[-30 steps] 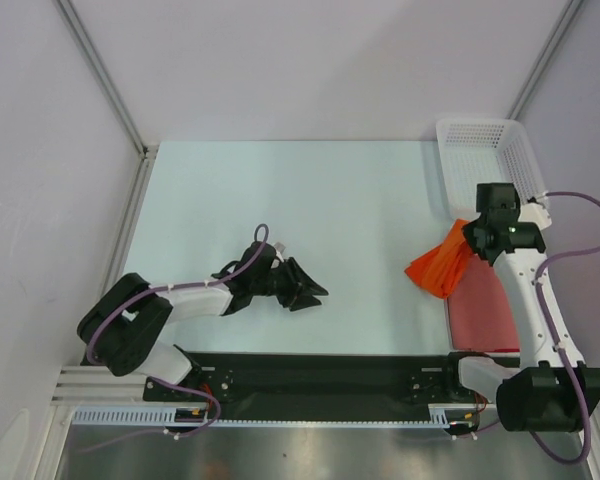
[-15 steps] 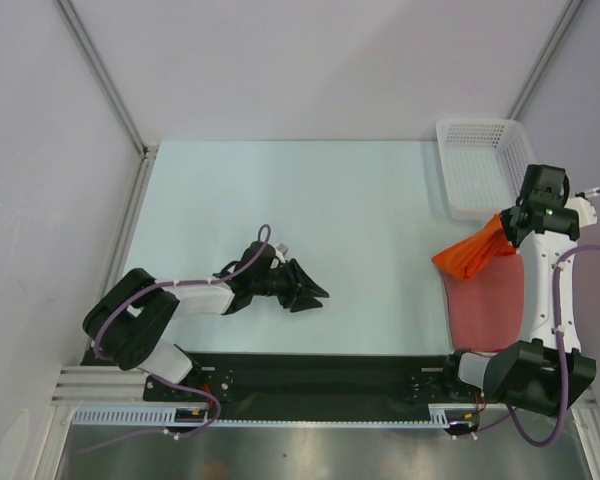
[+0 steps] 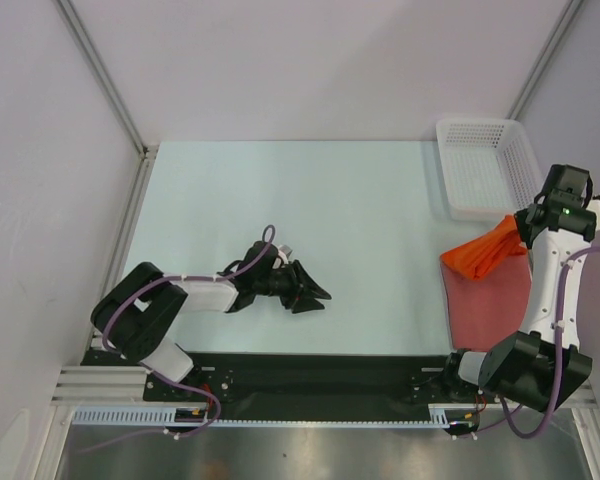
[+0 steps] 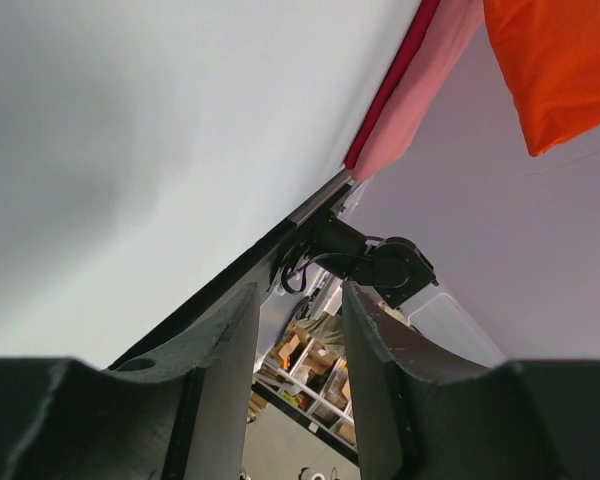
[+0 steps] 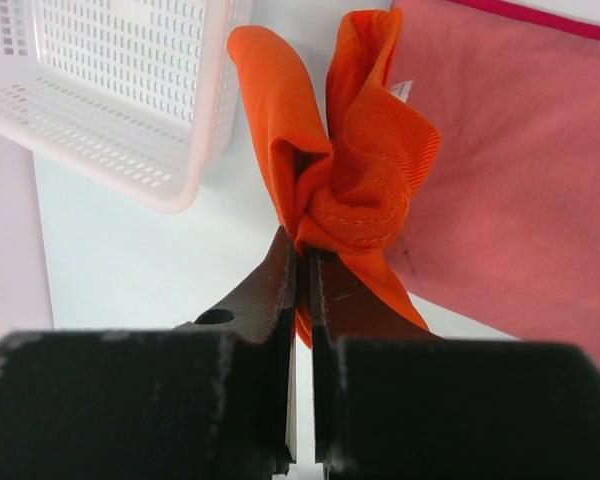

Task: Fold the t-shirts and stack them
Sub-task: Neatly place the folded tshirt to the corner

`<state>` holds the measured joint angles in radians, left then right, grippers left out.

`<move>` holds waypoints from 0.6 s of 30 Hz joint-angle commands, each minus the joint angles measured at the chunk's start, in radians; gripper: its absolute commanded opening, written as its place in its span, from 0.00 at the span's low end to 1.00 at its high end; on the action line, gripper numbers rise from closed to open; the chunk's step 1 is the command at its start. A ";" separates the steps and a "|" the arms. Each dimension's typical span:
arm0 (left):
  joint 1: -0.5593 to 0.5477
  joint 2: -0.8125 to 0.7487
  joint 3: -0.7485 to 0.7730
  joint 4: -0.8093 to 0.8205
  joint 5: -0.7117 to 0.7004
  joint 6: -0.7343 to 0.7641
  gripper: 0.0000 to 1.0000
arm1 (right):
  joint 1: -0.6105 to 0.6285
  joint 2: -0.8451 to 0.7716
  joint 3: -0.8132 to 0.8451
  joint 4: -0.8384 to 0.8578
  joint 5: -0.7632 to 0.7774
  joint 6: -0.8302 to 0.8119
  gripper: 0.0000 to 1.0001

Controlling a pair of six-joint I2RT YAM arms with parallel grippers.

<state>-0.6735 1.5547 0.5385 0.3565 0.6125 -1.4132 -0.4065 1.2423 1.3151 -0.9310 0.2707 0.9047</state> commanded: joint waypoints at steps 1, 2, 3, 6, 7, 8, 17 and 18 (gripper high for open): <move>0.005 0.013 0.038 0.039 0.033 0.000 0.44 | -0.025 -0.006 0.049 0.017 -0.005 -0.041 0.00; 0.005 0.015 0.040 0.039 0.035 0.002 0.44 | -0.035 -0.007 0.047 0.018 -0.013 -0.043 0.00; 0.005 0.018 0.043 0.039 0.035 0.002 0.44 | -0.043 -0.006 0.046 0.018 -0.024 -0.044 0.00; 0.006 0.027 0.054 0.035 0.043 0.002 0.44 | -0.057 -0.010 0.041 0.018 -0.041 -0.049 0.00; 0.006 0.030 0.058 0.035 0.046 0.002 0.44 | -0.058 -0.010 0.036 0.017 -0.047 -0.052 0.00; 0.006 0.034 0.063 0.035 0.047 0.005 0.44 | -0.064 -0.017 0.032 0.009 -0.048 -0.056 0.00; 0.026 0.047 0.077 0.022 0.058 0.013 0.45 | -0.084 -0.073 -0.054 -0.054 -0.090 -0.076 0.00; 0.025 0.051 0.078 0.025 0.064 0.011 0.45 | -0.087 -0.090 -0.062 -0.058 -0.082 -0.085 0.00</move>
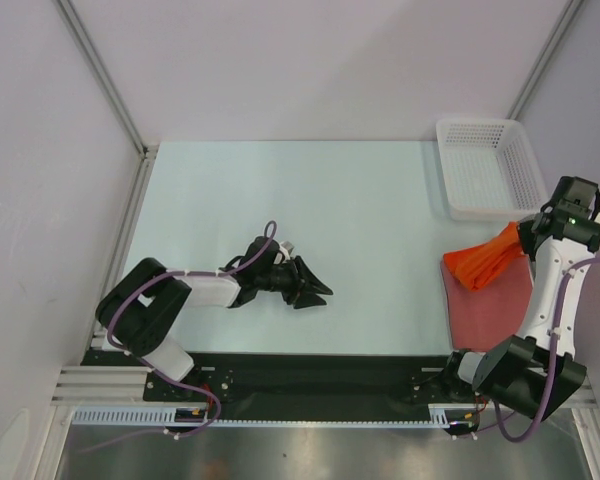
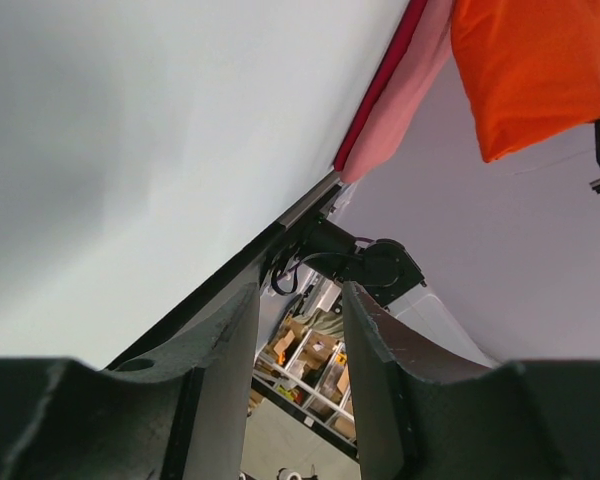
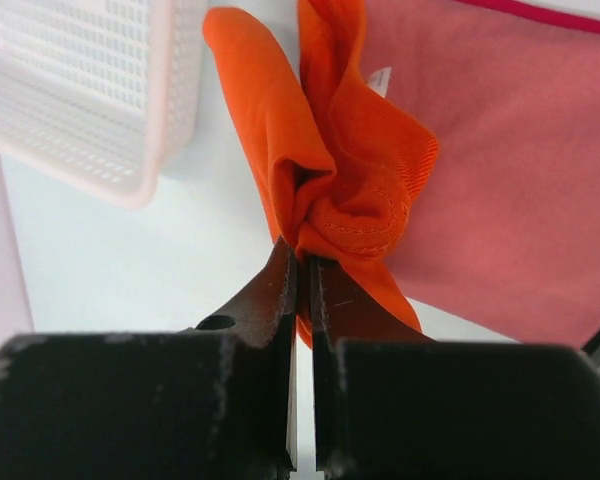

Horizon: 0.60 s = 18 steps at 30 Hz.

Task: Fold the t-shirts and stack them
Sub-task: Neatly place the folded tshirt to the corner

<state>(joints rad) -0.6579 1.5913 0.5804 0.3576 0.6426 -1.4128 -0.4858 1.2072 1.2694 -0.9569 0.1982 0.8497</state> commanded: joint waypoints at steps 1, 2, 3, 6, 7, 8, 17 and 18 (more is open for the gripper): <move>0.010 0.018 0.036 0.030 0.038 0.008 0.45 | -0.011 -0.061 -0.021 -0.037 -0.006 -0.035 0.00; 0.011 0.018 0.039 0.032 0.042 0.008 0.45 | -0.014 -0.067 -0.024 -0.052 -0.008 -0.040 0.00; 0.009 0.021 0.039 0.035 0.045 0.009 0.45 | -0.025 -0.072 -0.036 -0.060 -0.014 -0.047 0.00; 0.011 0.025 0.038 0.038 0.046 0.008 0.45 | -0.045 -0.109 -0.074 -0.077 -0.013 -0.061 0.00; 0.011 0.027 0.038 0.044 0.051 0.008 0.45 | -0.068 -0.126 -0.085 -0.078 -0.017 -0.076 0.00; 0.011 0.027 0.035 0.046 0.052 0.006 0.45 | -0.074 -0.129 -0.090 -0.088 -0.017 -0.081 0.00; 0.009 0.029 0.022 0.069 0.066 -0.003 0.45 | -0.105 -0.190 -0.217 -0.118 0.021 -0.112 0.00; 0.009 0.030 0.015 0.079 0.068 -0.011 0.45 | -0.105 -0.196 -0.228 -0.118 0.041 -0.124 0.00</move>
<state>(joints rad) -0.6540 1.6165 0.5858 0.3832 0.6830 -1.4139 -0.5812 1.0439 1.0714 -1.0508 0.2008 0.7666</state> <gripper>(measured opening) 0.449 0.034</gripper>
